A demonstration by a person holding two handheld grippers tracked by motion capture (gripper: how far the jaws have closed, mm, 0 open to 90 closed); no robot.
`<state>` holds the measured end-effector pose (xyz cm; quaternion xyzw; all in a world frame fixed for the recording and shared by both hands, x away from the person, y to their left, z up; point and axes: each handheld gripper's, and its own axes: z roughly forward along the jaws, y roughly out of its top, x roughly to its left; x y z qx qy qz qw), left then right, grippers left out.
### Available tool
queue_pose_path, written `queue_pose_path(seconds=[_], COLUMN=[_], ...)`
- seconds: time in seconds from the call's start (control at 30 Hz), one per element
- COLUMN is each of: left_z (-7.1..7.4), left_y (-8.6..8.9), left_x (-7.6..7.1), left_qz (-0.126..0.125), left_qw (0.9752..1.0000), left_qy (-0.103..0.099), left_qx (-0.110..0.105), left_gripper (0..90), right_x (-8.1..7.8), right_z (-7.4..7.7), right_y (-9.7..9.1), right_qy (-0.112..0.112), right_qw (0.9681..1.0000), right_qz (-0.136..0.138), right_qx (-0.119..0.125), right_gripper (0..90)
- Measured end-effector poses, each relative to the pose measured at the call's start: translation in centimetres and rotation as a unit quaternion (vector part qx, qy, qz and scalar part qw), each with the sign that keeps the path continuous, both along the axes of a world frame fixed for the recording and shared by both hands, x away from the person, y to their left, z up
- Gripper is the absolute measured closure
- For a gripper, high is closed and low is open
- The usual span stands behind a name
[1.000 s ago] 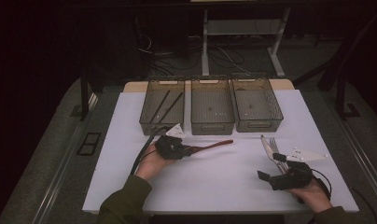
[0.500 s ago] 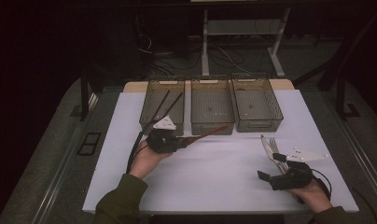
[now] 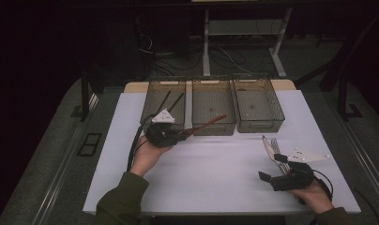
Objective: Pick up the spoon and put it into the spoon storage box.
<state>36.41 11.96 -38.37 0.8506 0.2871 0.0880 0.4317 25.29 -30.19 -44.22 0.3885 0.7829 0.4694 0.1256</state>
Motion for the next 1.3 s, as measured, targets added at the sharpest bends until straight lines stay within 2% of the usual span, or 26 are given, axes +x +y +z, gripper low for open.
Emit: queue_pose_path(seconds=[0.3, 0.87, 1.03, 1.2, 1.3], left_z=[0.9, 2.7, 2.8, 2.5, 2.1], left_y=[-0.6, -3.0, -3.9, -4.8, -5.4], left_x=[1.6, 5.1, 6.2, 7.4, 8.0], left_qz=[0.010, 0.041, 0.057, 0.071, 0.083], left_qw=[0.9999, 0.9990, 0.9982, 0.9971, 0.9961], left_qy=[-0.007, -0.009, -0.011, -0.004, 0.001], left_qx=[-0.001, 0.016, 0.018, 0.029, 0.028], left_gripper=[78.0, 77.9, 77.9, 77.9, 77.9], right_x=[0.1, 0.1, 0.1, 0.0, 0.0], right_z=[0.0, 0.0, 0.0, 0.0, 0.0], right_y=[0.0, -0.1, -0.1, -0.2, -0.2], right_qy=[0.001, 0.001, 0.001, 0.002, 0.001], right_qw=[1.0000, 1.0000, 1.0000, 1.0000, 1.0000], right_qz=[-0.001, -0.003, -0.003, -0.004, -0.003], right_qx=[0.001, 0.003, 0.003, 0.004, 0.004], right_gripper=[2.1, 2.2, 2.1, 2.1, 2.1])
